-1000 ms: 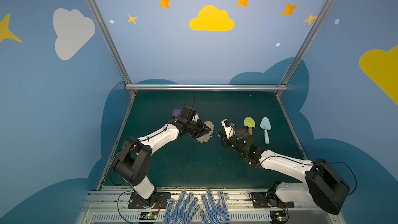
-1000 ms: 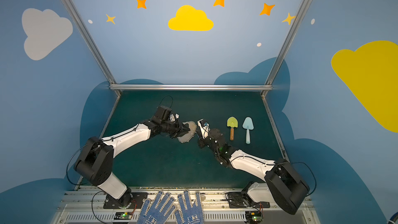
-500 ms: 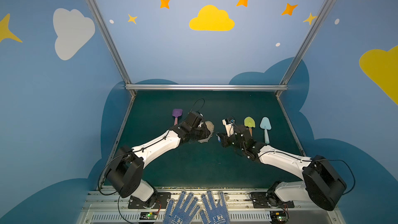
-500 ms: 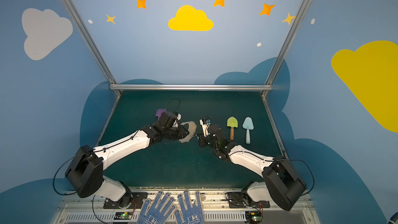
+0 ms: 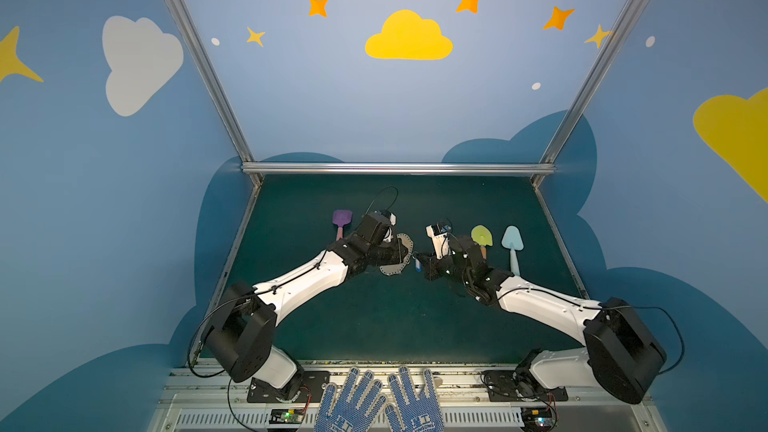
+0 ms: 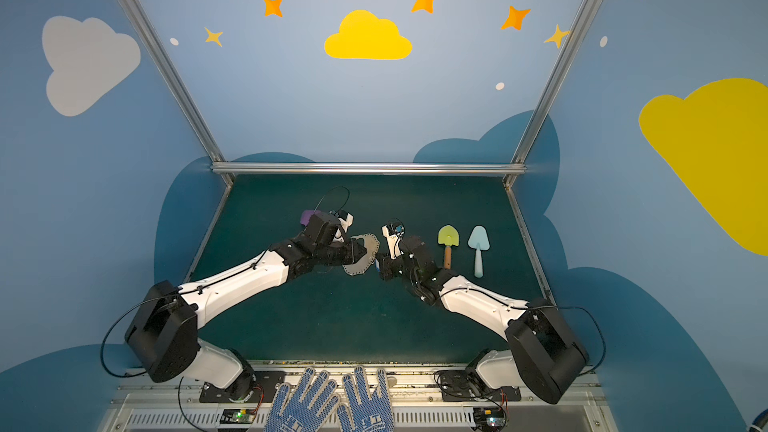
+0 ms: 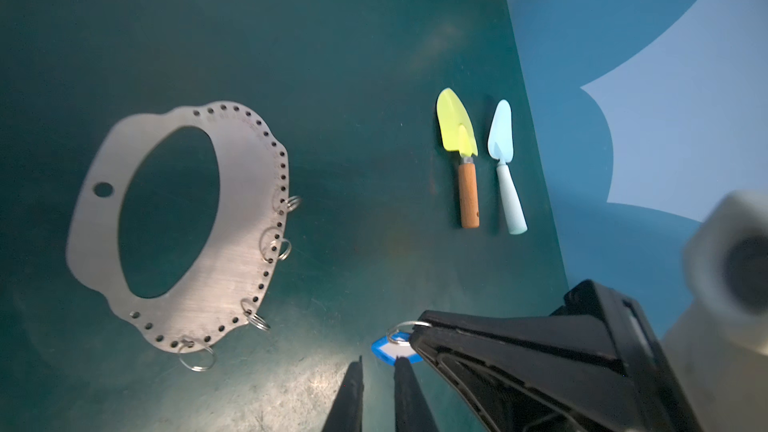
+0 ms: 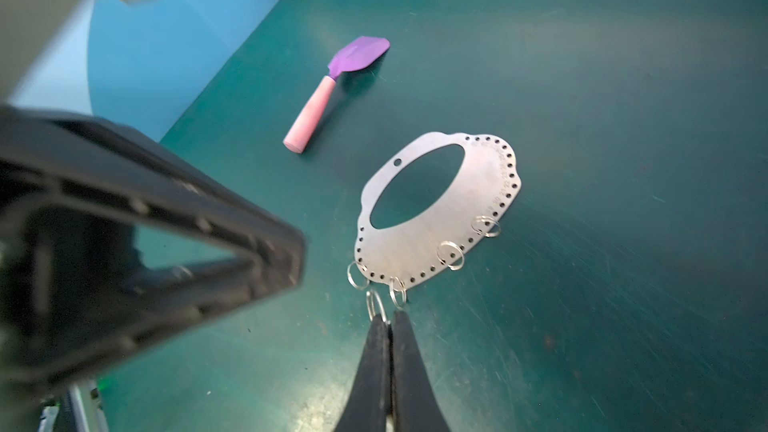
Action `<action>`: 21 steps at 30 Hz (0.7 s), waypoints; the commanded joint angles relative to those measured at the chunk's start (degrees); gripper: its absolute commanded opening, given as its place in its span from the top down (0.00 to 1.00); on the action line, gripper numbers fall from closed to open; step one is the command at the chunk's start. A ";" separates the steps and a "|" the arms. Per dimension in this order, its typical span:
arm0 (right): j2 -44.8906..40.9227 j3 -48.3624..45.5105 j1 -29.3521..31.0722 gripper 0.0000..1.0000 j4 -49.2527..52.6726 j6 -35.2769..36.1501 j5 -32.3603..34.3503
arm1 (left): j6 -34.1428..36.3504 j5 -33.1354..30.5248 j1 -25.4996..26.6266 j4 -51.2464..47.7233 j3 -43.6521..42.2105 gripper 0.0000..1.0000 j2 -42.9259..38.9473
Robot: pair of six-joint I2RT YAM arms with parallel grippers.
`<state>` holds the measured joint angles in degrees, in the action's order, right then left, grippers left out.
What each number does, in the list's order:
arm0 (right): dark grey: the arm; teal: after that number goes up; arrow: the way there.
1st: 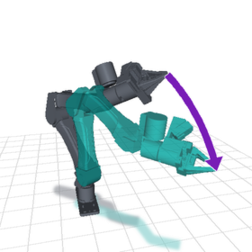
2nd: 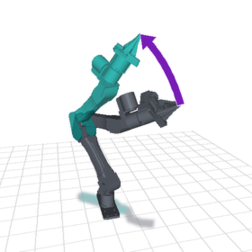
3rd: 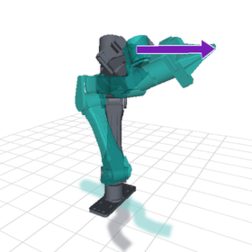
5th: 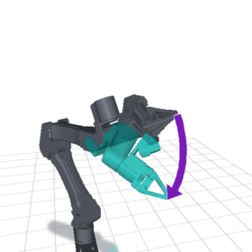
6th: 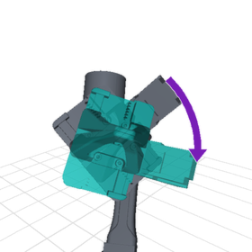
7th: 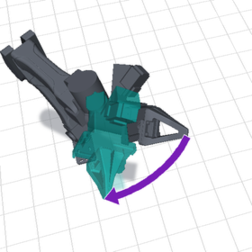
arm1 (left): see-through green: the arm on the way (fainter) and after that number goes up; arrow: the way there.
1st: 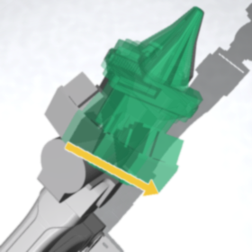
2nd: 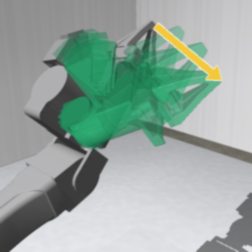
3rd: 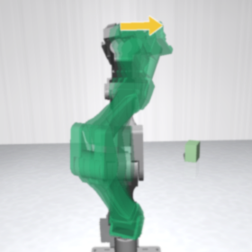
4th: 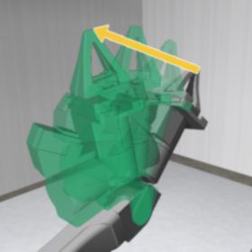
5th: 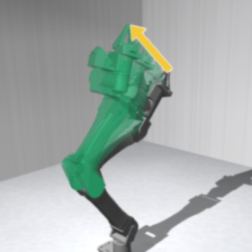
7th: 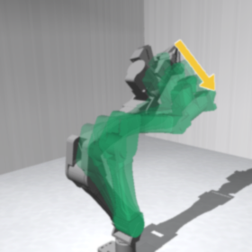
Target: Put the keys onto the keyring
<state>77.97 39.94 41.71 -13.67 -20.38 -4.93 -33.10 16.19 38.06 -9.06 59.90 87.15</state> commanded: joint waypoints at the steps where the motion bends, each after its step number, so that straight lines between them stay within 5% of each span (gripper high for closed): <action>1: 0.43 1.10 -0.13 1.00 0.55 -0.84 -1.14 | 1.19 2.62 0.32 -0.61 0.83 0.81 1.08; 11: -0.43 0.17 -0.06 1.00 -0.92 -1.64 -1.29 | -0.06 4.03 0.05 0.68 0.81 0.82 1.63; 13: -1.55 -1.07 -0.13 1.00 -2.71 -0.34 -0.48 | -1.26 4.01 -0.75 2.38 -0.58 0.75 0.48; 21: -9.74 -10.91 1.53 1.00 -15.48 13.55 7.61 | -13.43 16.05 -8.49 16.54 -7.51 0.68 -1.16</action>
<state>70.89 30.17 42.41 -22.17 -13.82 -0.86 -41.45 25.91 31.05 0.25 53.17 86.72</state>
